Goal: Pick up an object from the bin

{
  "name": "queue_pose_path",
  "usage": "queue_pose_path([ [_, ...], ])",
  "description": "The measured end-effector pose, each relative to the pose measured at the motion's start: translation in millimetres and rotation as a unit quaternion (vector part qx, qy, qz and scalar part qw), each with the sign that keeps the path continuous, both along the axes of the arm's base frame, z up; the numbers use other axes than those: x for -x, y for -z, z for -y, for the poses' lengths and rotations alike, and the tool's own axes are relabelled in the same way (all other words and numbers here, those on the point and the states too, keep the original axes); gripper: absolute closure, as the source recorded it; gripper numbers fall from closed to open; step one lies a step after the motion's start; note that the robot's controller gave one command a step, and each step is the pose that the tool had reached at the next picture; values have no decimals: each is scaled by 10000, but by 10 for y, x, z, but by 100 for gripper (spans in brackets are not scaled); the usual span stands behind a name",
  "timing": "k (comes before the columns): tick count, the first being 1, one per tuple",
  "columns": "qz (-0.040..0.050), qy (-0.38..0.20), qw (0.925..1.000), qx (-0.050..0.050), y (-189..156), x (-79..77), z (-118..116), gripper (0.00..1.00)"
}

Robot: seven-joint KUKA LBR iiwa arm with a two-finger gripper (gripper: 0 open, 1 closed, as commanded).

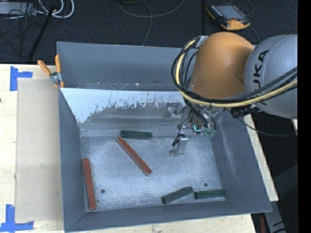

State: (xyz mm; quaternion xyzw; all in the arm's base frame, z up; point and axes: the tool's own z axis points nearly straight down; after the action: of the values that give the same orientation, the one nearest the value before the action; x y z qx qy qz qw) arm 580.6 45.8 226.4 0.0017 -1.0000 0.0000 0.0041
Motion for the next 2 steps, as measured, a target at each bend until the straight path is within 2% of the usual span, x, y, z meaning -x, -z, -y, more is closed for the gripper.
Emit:
queue_pose_path([
  [1, 11, -636, 9980, -9, 1492, -173, -902, 0],
  [2, 40, -607, 9981, -7, 1448, -194, -884, 100],
])
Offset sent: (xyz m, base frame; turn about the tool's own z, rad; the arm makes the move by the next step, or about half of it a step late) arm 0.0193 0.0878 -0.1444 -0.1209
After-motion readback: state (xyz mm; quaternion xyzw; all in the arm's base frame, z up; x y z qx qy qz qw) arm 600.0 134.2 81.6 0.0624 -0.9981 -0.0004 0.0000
